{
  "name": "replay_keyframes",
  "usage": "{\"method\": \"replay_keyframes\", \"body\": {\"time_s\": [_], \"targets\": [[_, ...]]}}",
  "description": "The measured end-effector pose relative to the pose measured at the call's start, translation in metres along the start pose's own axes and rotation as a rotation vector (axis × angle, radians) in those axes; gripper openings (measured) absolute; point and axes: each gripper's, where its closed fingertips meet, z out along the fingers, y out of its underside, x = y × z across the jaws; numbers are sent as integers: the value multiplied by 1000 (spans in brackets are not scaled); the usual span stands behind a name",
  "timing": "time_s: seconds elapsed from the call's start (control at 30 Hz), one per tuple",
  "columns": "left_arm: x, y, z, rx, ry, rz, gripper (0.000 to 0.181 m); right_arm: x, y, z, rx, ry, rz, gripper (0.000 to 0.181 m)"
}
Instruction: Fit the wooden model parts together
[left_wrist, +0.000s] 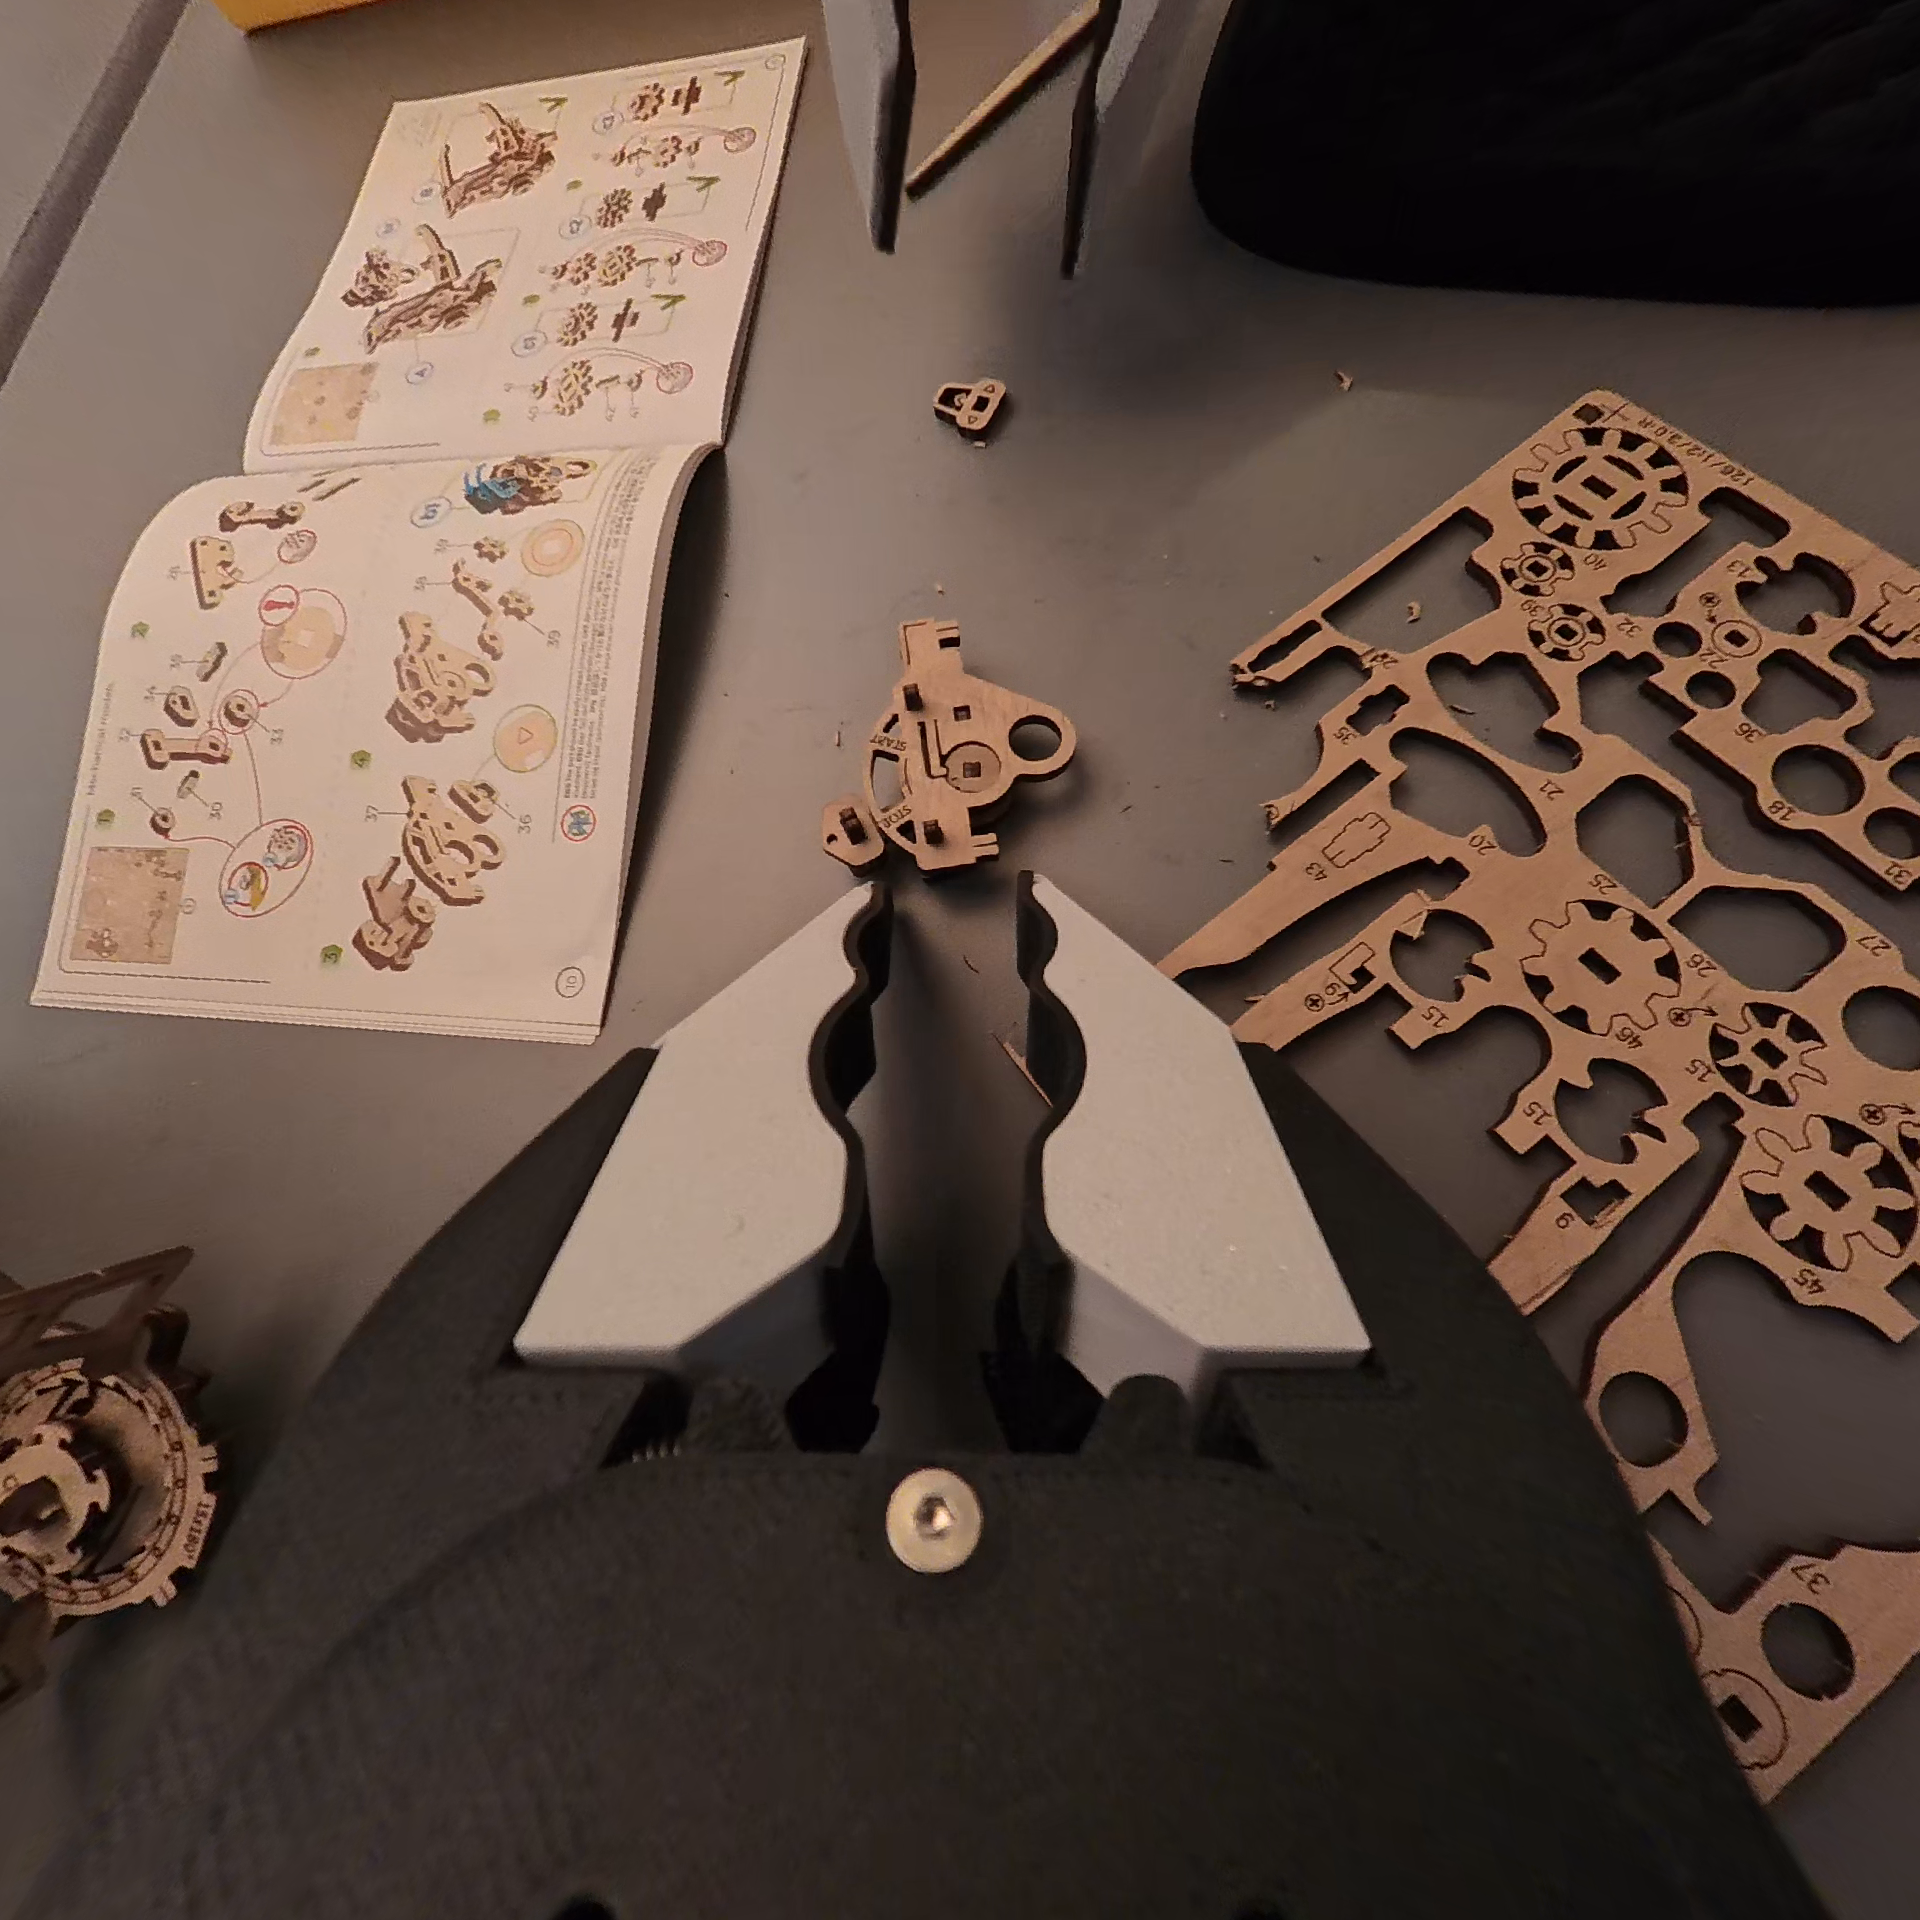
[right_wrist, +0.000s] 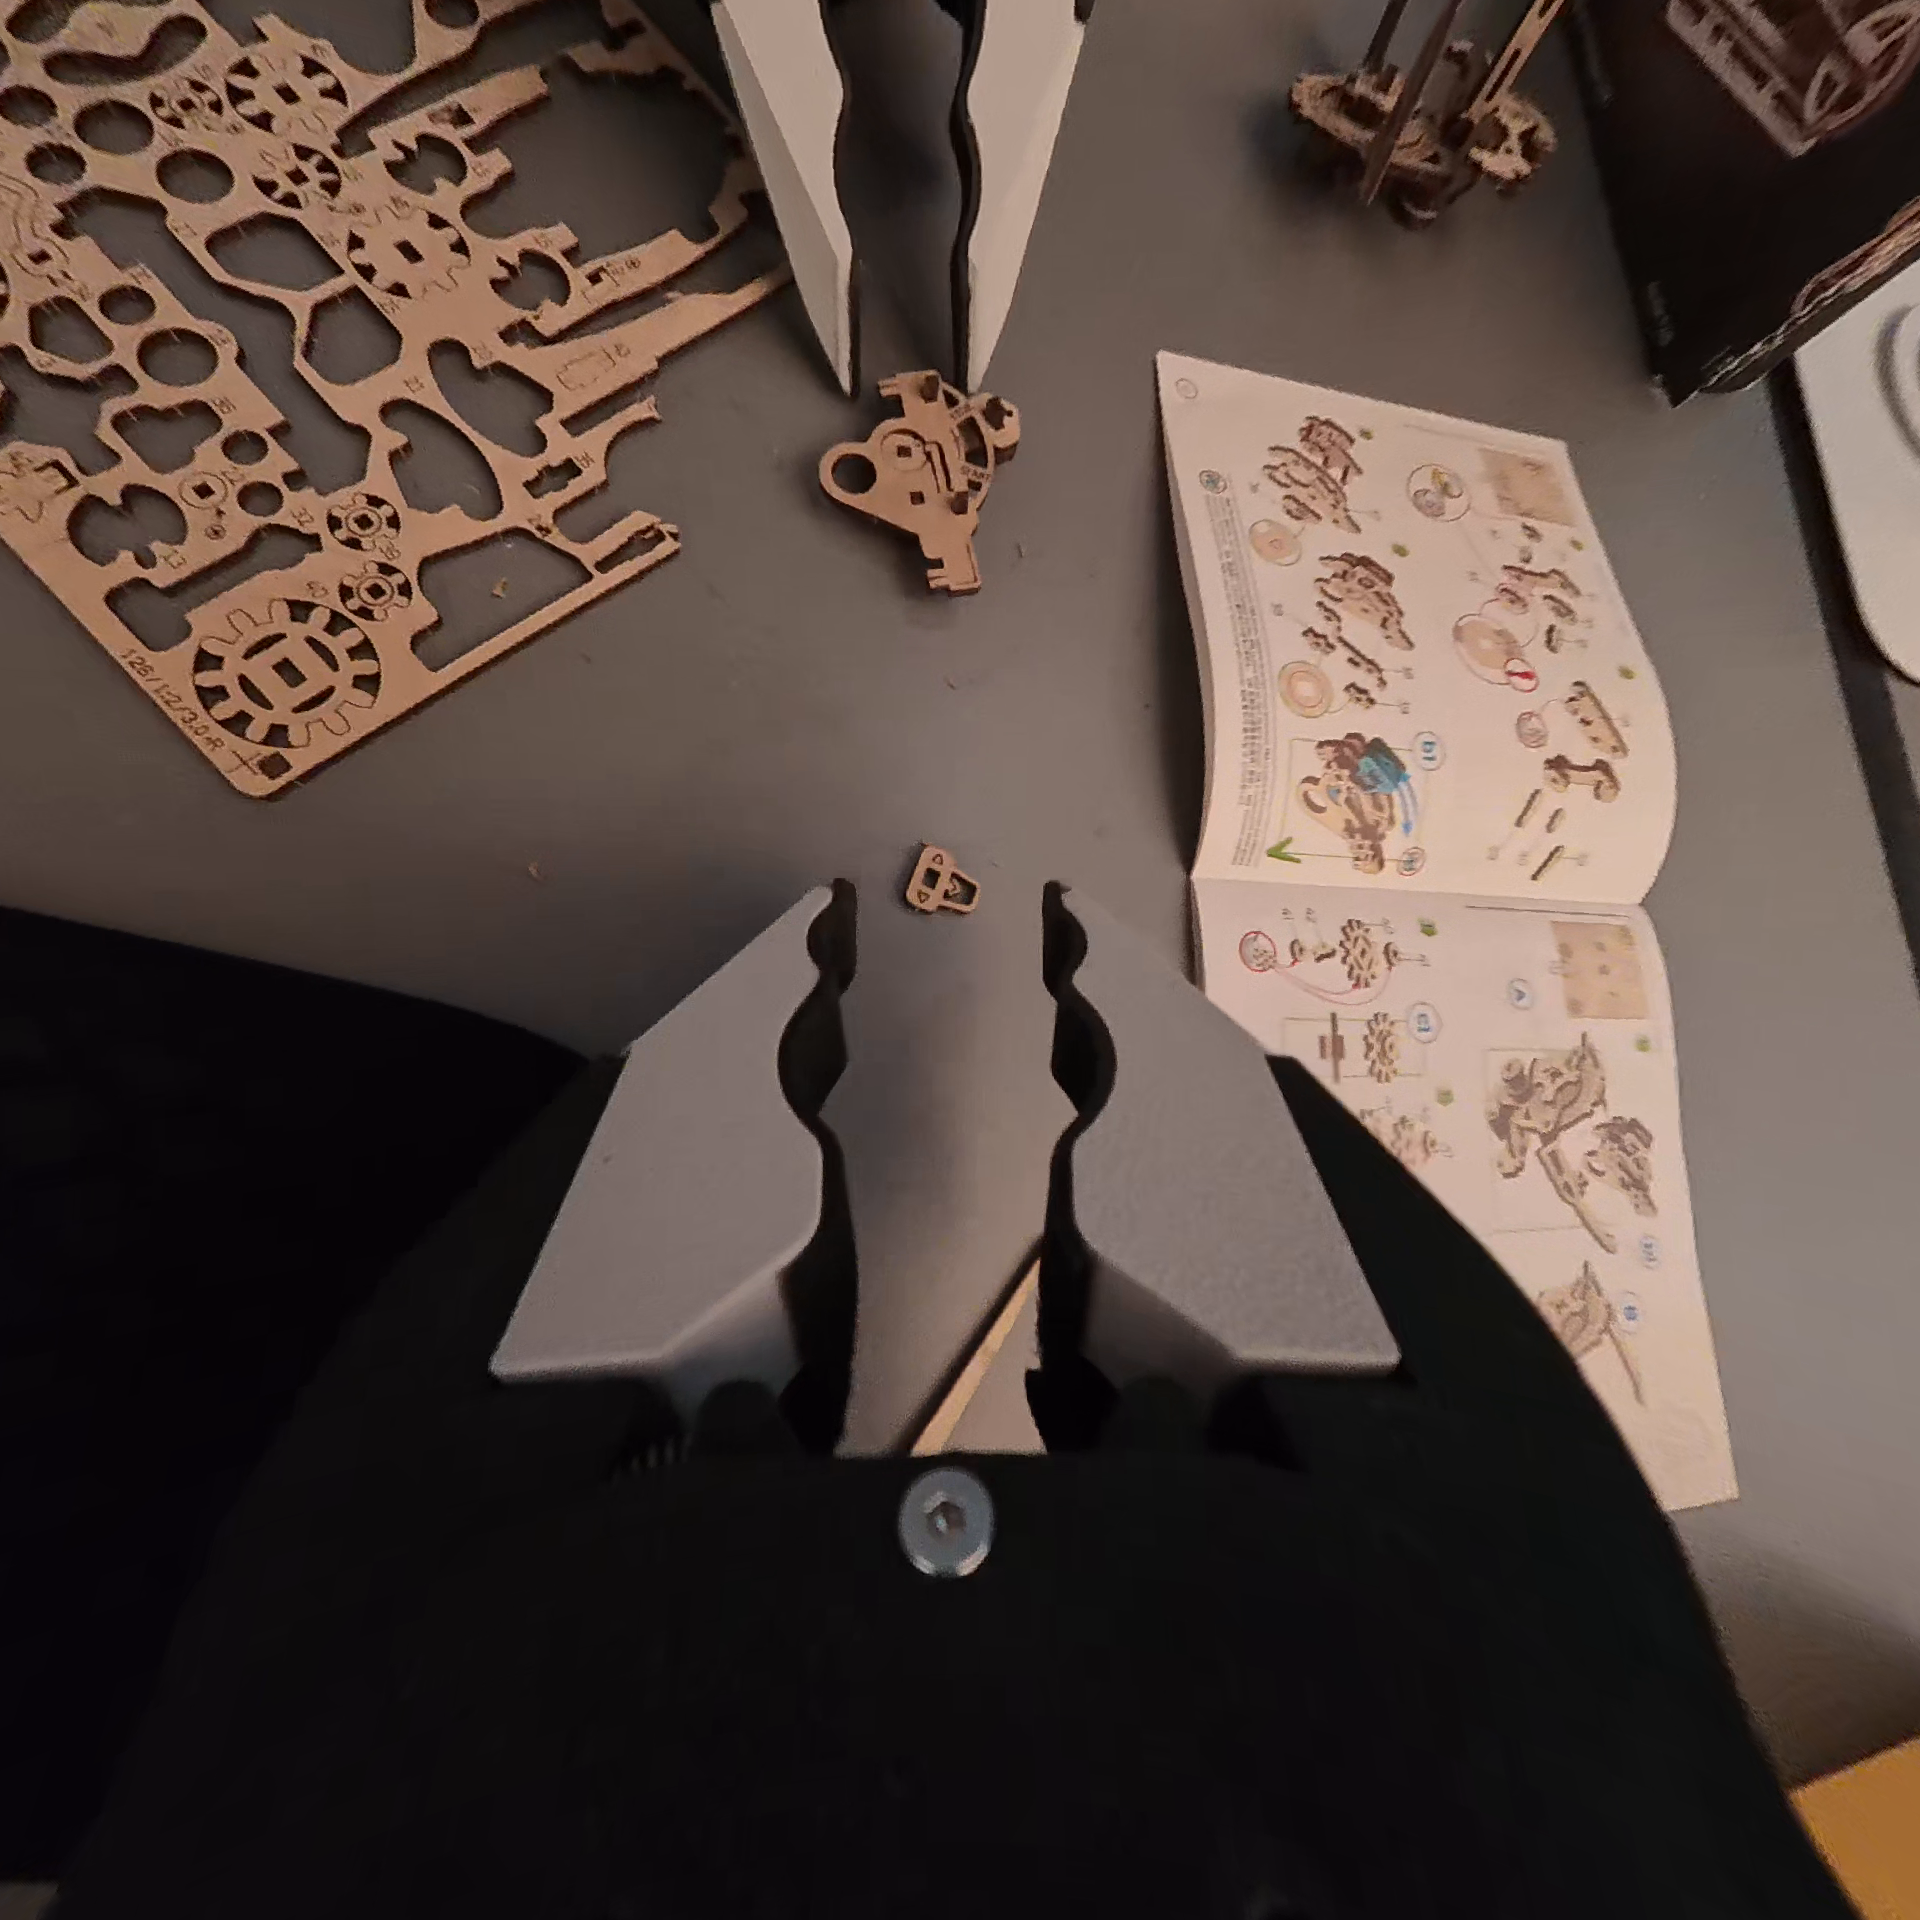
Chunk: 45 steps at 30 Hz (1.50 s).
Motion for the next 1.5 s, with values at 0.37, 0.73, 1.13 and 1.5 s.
{"method": "replay_keyframes", "body": {"time_s": [0.37, 0.73, 1.13, 1.5], "targets": [[-6, 2, -2, -2, -40, 9, 22, 1, 18, 11, -35, -62, 139, 39], [-7, 1, -3, 9, -45, 2, 22, -4, 18, 16, -30, -106, 181, 37], [-7, 1, -2, 4, -44, 7, 21, 4, 13, 24, 14, -76, 213, 13], [-47, -59, -55, 468, -23, -480, 19, 55, -76, -8, 380, 407, 224, 13]]}}
